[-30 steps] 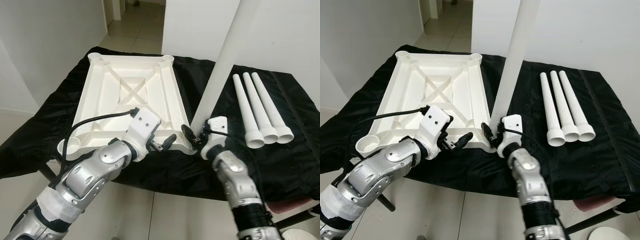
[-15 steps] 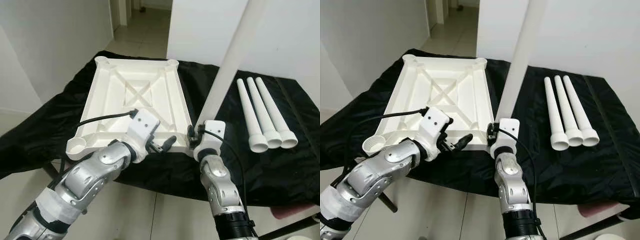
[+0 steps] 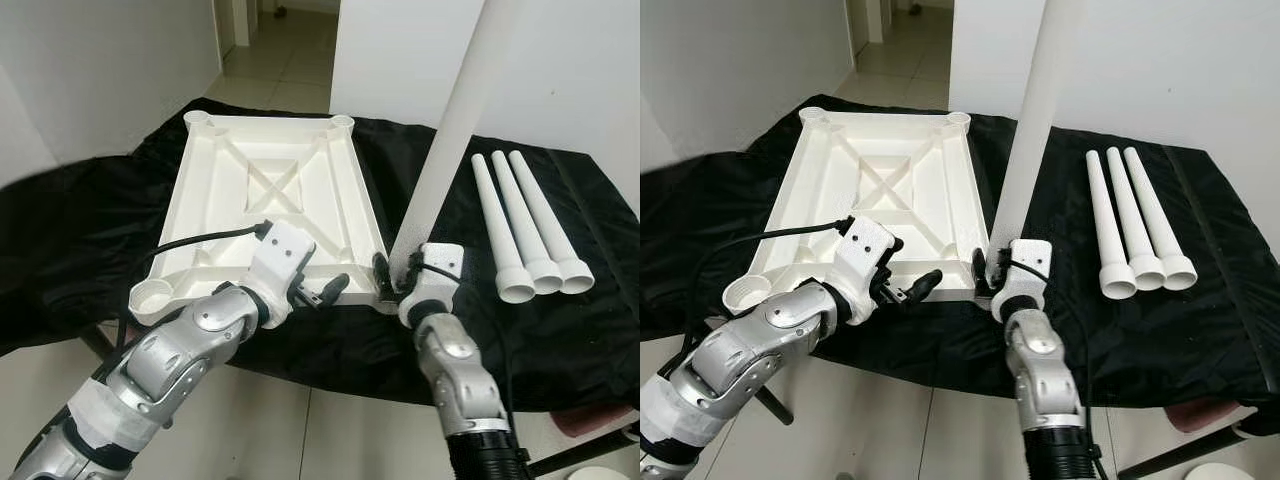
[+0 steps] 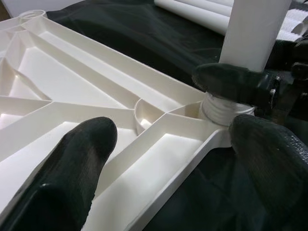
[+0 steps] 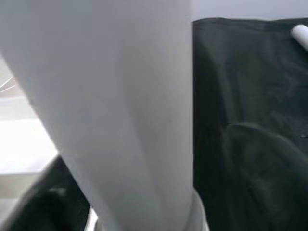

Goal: Building children table

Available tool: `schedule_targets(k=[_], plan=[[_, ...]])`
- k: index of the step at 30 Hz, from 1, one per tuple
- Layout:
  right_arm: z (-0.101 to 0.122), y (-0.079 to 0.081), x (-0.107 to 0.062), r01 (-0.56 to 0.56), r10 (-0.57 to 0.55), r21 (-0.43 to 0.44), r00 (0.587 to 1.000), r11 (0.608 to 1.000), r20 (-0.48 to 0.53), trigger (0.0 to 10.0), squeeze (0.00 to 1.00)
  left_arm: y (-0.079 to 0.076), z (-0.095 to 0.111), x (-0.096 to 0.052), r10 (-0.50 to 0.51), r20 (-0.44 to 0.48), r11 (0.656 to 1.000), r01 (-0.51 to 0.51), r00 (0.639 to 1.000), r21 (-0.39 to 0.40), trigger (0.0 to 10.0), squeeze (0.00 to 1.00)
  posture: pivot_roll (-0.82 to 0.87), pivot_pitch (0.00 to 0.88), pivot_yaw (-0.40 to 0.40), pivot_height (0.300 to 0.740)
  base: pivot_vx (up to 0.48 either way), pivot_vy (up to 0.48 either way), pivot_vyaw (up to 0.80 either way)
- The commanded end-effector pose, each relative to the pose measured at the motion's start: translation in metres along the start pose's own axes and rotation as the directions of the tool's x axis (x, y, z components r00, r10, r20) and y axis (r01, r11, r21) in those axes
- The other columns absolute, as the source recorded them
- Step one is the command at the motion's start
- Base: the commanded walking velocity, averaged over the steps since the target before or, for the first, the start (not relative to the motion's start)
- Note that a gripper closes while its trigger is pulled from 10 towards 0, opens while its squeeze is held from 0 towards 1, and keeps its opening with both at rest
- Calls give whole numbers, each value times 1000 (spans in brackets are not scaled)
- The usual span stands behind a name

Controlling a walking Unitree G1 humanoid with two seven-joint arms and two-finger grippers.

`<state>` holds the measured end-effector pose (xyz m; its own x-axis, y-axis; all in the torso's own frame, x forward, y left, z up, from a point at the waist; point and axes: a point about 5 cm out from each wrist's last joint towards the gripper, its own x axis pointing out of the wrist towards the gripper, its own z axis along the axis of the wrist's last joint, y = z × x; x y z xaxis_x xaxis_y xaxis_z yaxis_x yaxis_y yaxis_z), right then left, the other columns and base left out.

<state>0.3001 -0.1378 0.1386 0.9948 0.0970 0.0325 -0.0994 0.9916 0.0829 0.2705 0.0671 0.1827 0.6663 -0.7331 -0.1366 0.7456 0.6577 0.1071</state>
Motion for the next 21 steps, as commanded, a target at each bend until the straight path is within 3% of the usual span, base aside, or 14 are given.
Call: schedule_targets(k=[1,2,7,9,10,12,14,15,16,18,21], plan=[[-1,-4,2,-40,40,-23,999,999,-8,10000,831,-11,0,-4,-216,7,976,216,976,-5,10000,0,21,55,-31,740,0,0,0],[0,-7,3,-83,83,-44,997,996,-8,10000,0,-11,0,-4,-215,7,977,215,977,-3,10000,0,21,55,-31,740,0,0,0],[3,-11,6,-160,160,-92,987,983,-12,10000,0,-10,0,-4,-214,4,977,214,977,-2,10000,0,21,56,-26,740,0,0,0],[4,-10,10,-265,264,-155,964,952,-29,10000,0,-10,0,-5,-216,-2,976,216,976,-3,10000,0,21,55,-22,740,0,0,0],[4,-10,10,-265,264,-155,964,952,-29,10000,0,-10,0,-5,-216,-2,976,216,976,-3,10000,0,21,55,-22,740,0,0,0],[5,-7,13,-394,392,-227,918,891,-57,10000,0,-9,-1,-5,-225,-14,974,225,974,-4,10000,0,21,55,-17,740,0,0,0],[5,-7,13,-394,392,-227,918,891,-57,10000,0,-9,-1,-5,-225,-14,974,225,974,-4,10000,0,21,55,-17,740,0,0,0],[6,-5,16,-449,446,-250,892,858,-72,10000,0,-9,-1,-5,-233,-21,973,233,972,-7,10000,0,24,53,-15,740,0,0,0],[6,-5,16,-449,446,-250,892,858,-72,10000,0,-9,-1,-5,-233,-21,973,233,972,-7,10000,0,24,53,-15,740,0,0,0],[5,-4,21,-526,519,-262,849,809,-104,10000,0,-9,-1,-5,-241,-25,970,241,970,-14,10000,0,28,52,-19,740,0,0,0],[5,-3,23,-552,542,-264,832,791,-117,10000,0,-9,0,-6,-242,-25,970,242,970,-15,10000,0,28,52,-19,740,0,0,0]])
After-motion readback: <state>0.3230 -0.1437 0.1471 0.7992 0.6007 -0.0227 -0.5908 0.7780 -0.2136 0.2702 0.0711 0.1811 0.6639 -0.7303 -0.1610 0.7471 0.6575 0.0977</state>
